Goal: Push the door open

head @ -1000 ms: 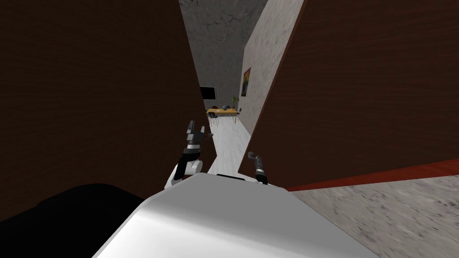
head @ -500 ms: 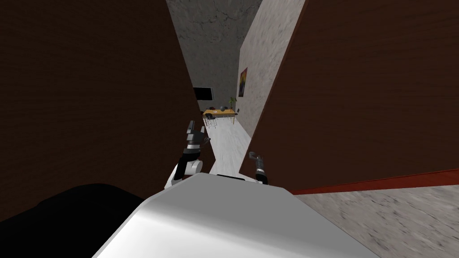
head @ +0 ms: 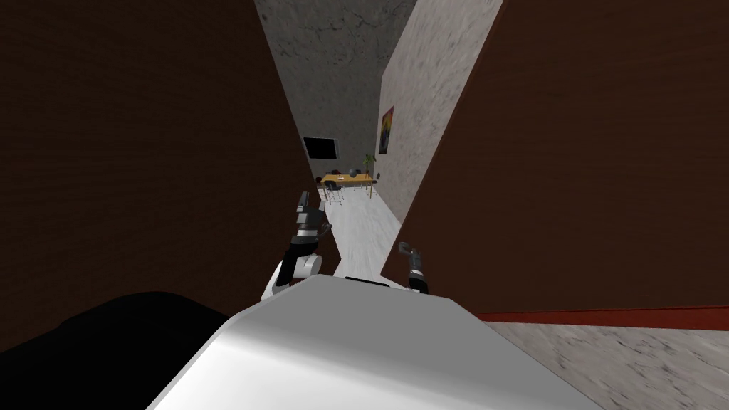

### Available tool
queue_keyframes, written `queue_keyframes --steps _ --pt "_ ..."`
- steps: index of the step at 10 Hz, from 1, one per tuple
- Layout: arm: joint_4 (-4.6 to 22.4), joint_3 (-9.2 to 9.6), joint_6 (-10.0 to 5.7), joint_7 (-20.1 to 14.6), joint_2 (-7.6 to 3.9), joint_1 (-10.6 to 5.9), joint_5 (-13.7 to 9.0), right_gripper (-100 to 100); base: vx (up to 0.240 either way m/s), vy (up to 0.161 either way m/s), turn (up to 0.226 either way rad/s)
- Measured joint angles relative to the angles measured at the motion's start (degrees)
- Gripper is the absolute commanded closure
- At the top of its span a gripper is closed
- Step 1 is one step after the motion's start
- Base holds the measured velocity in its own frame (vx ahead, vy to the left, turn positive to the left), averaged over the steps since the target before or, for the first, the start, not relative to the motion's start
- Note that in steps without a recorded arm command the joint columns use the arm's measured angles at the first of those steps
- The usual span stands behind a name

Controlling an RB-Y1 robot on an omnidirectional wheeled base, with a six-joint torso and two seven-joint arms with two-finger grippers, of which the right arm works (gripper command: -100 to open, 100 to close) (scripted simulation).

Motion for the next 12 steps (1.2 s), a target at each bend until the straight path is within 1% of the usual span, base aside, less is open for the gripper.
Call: queue_keyframes --steps 1,2,4,5,6,7,8,9,10,11,12 --pt "-0.15 -0.33 0.17 0.08 -0.49 -0.05 -0.22 100 0.237 0.001 -0.047" --pt "-0.52 -0.85 0.67 0.22 -1.03 -0.08 -0.54 100 0.244 0.001 -0.043" --pt "0.78 -1.95 -0.25 0.53 -2.02 -0.91 -1.20 100 0.216 -0.030 -0.050" --pt "1.54 -2.54 -1.10 0.97 -2.05 -1.17 -1.48 100 0.148 -0.036 -0.028" --pt "0.54 -2.71 -1.03 1.36 -1.76 -0.70 -1.54 100 0.146 -0.010 -0.064" --pt "1.11 -3.29 -0.93 1.72 -1.87 -1.37 -1.87 100 0.113 0.001 -0.018" --pt "2.59 -3.71 -1.67 1.52 -2.66 -2.06 -2.17 100 0.041 -0.009 0.005" --pt "0.72 -3.69 -1.09 1.25 -2.69 -0.73 -2.16 100 0.086 -0.006 -0.063" --pt "0.26 -4.06 -0.29 1.29 -2.78 -0.59 -2.40 100 0.141 0.008 -0.038" --pt "-1.94 -4.32 1.21 1.73 -2.21 0.55 -2.51 100 0.143 -0.004 -0.053" --pt "-1.92 -4.75 1.57 2.16 -2.02 0.31 -2.73 100 0.090 -0.004 -0.021"
